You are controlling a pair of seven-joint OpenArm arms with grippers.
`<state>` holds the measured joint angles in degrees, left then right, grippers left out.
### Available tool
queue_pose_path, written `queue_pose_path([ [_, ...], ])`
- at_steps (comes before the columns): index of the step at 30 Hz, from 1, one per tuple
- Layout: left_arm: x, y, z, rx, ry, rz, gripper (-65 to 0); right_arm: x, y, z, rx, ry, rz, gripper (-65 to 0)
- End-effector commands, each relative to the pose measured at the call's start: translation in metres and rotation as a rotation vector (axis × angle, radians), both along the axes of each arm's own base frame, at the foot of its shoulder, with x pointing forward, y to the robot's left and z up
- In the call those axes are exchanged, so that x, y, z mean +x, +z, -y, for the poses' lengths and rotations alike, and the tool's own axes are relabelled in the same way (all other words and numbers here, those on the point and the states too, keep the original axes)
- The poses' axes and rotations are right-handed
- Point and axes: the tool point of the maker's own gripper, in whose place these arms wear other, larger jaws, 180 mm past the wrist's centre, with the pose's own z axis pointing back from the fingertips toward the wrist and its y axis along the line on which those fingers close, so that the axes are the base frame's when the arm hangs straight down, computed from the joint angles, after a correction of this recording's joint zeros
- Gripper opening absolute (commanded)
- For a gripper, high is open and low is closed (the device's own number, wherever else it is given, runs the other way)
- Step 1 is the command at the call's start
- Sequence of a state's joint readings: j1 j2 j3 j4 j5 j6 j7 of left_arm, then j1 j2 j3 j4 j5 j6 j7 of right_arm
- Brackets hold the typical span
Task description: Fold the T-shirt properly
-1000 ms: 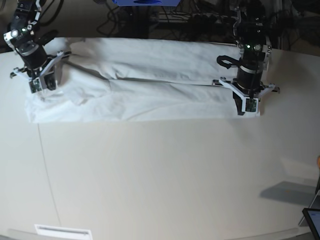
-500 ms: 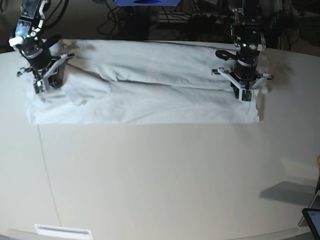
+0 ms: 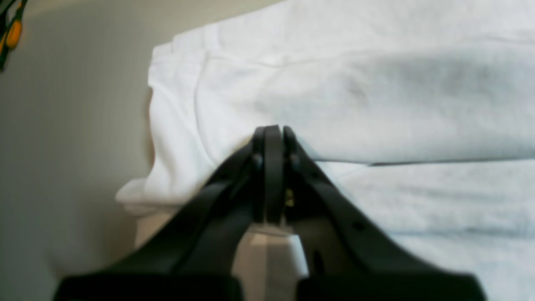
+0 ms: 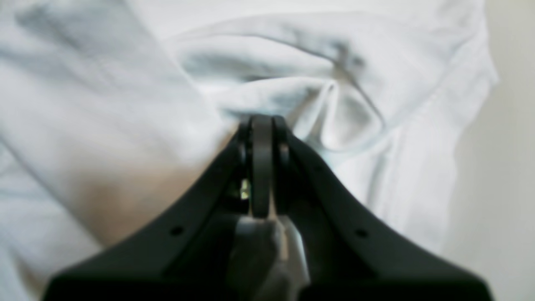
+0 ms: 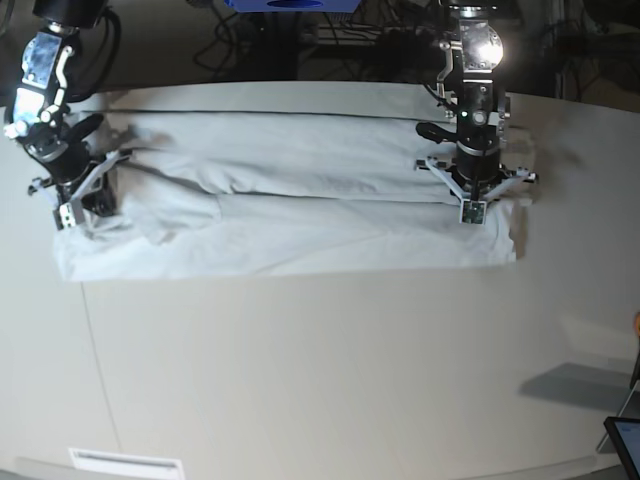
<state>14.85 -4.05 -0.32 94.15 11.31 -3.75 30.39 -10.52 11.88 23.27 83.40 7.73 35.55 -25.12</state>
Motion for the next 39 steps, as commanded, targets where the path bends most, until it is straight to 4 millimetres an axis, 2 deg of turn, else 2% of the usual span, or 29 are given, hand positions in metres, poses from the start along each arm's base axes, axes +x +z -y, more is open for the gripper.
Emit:
queue_pose_path([
  [1,-0.007,-0.015,0.012,-0.029,-0.01,-0.102,-65.0,-0.003,-0.005,0.024,-0.076,-0.032,-0.057,-64.9],
  [6,0.012,-0.011,0.043,-0.074,-0.035,-0.109,-65.0,0.01,-0.004,0.058,-0.077,-0.105,-0.056,-64.9],
  [13,0.028,-0.003,0.068,-0.135,-0.025,-0.1,-65.0,0.018,-0.004,0.09,-0.094,-0.138,-0.078,-64.9],
  [15,0.027,-0.004,0.076,-0.151,-0.029,-0.101,-65.0,0.021,-0.004,0.095,-0.092,-0.144,-0.069,-64.9],
  [18,0.027,-0.003,0.095,-0.159,-0.077,-0.102,-65.0,0.018,-0.006,0.111,-0.101,-0.157,-0.07,-64.9],
  [22,0.027,-0.001,0.11,-0.168,-0.094,-0.093,-65.0,0.019,-0.005,0.131,-0.109,-0.18,-0.079,-64.9],
  [29,0.027,0.002,0.145,-0.192,-0.144,-0.081,-65.0,0.031,0.005,0.153,-0.119,-0.201,-0.045,-64.9],
  [33,0.026,0.004,0.152,-0.203,-0.15,-0.078,-65.0,0.036,0.014,0.169,-0.135,-0.217,-0.038,-64.9],
  [36,0.021,0.001,0.152,-0.207,-0.145,-0.088,-65.0,0.044,0.022,0.171,-0.139,-0.218,-0.016,-64.9],
  [39,0.024,0.013,0.151,-0.212,-0.144,-0.055,-65.0,0.044,0.027,0.177,-0.154,-0.22,-0.015,-65.0],
])
